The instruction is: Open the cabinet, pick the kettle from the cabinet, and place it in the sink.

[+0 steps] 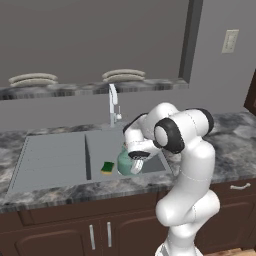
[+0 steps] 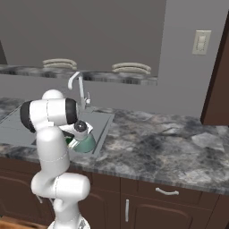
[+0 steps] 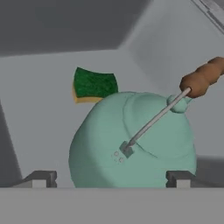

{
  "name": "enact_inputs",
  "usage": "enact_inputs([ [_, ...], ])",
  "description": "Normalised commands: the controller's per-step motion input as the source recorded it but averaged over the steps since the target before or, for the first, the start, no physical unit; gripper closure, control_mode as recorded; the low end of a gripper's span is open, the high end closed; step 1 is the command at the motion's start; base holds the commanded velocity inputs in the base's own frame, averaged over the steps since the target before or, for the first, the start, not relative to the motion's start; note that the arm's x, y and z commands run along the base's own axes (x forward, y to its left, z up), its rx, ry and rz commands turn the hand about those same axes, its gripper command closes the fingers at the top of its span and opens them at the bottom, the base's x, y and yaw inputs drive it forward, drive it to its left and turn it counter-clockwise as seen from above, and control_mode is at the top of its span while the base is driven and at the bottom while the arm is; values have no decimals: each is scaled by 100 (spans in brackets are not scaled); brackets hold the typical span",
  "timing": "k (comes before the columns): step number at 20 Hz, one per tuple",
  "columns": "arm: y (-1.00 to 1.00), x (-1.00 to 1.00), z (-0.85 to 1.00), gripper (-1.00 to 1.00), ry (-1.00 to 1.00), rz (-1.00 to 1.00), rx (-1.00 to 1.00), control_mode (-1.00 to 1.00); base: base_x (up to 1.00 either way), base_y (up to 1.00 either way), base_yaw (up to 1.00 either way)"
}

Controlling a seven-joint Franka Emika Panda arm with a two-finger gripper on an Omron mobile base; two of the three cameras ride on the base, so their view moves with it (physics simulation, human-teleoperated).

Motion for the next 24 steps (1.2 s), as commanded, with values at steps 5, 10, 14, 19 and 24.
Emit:
enact_inputs([
  [5,-16,-13,13,-100,0,-13,-6,-100,0,0,0],
  [10,-26,-13,20,-100,0,-14,-1,-100,0,0,0],
  [14,-25,-11,26,-100,0,-12,0,-100,0,0,0],
  [19,-14,-10,37,-100,-1,-10,0,-100,0,0,0],
  [24,-7,-6,43,-100,-6,-7,4,-100,0,0,0],
])
